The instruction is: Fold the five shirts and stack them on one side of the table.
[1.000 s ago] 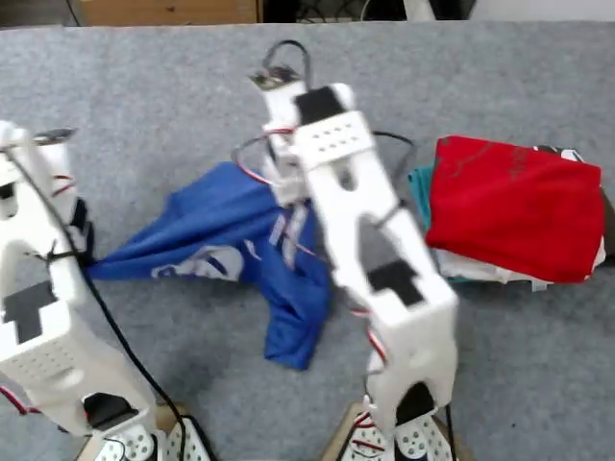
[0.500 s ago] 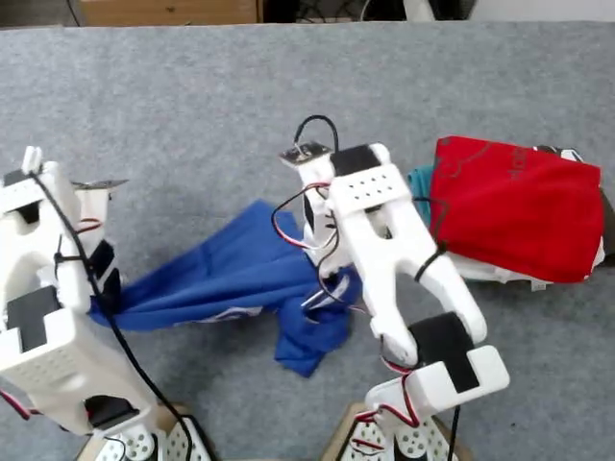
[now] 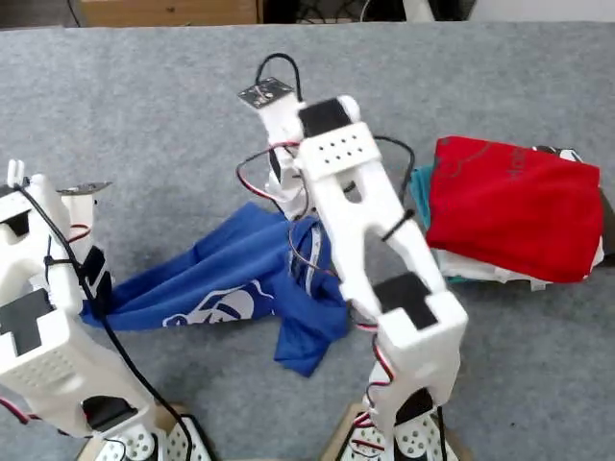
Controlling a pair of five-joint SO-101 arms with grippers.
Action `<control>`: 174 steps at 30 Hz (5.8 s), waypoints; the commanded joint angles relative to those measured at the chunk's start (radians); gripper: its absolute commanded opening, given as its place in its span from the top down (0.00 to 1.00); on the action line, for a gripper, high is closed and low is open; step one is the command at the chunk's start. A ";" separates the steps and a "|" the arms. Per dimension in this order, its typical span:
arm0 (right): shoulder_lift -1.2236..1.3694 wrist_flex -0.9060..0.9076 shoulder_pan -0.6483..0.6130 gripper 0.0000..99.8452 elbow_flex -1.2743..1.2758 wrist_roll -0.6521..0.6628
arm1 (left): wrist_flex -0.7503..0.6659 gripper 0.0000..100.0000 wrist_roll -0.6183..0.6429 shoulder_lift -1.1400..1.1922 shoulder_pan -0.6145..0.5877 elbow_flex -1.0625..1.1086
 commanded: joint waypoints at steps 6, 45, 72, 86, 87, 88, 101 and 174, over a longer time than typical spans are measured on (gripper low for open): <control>-0.097 0.031 0.002 0.81 -0.163 0.115 | -0.044 0.97 -0.097 -0.038 -0.114 0.010; 0.702 0.003 -0.212 0.72 -0.756 -0.012 | -0.264 0.97 -0.043 -0.038 -0.120 0.104; 0.816 -0.015 -0.204 0.94 -0.802 -0.011 | -0.290 0.97 -0.041 -0.038 -0.120 0.114; 0.711 0.031 -0.060 0.99 -1.225 -0.012 | -0.035 0.79 0.358 -0.044 0.030 -0.219; 0.684 0.031 -0.054 0.99 -1.237 -0.012 | -0.034 0.77 0.387 -0.048 0.039 -0.245; 0.645 0.031 -0.048 0.99 -1.234 -0.012 | -0.032 0.76 0.414 -0.048 0.047 -0.266; 0.197 0.017 0.121 0.99 -1.222 -0.005 | 0.072 0.74 0.726 -0.046 -0.028 -0.529; 0.966 -0.250 0.249 0.99 -1.222 -0.195 | 0.103 0.81 1.547 0.961 0.361 -1.566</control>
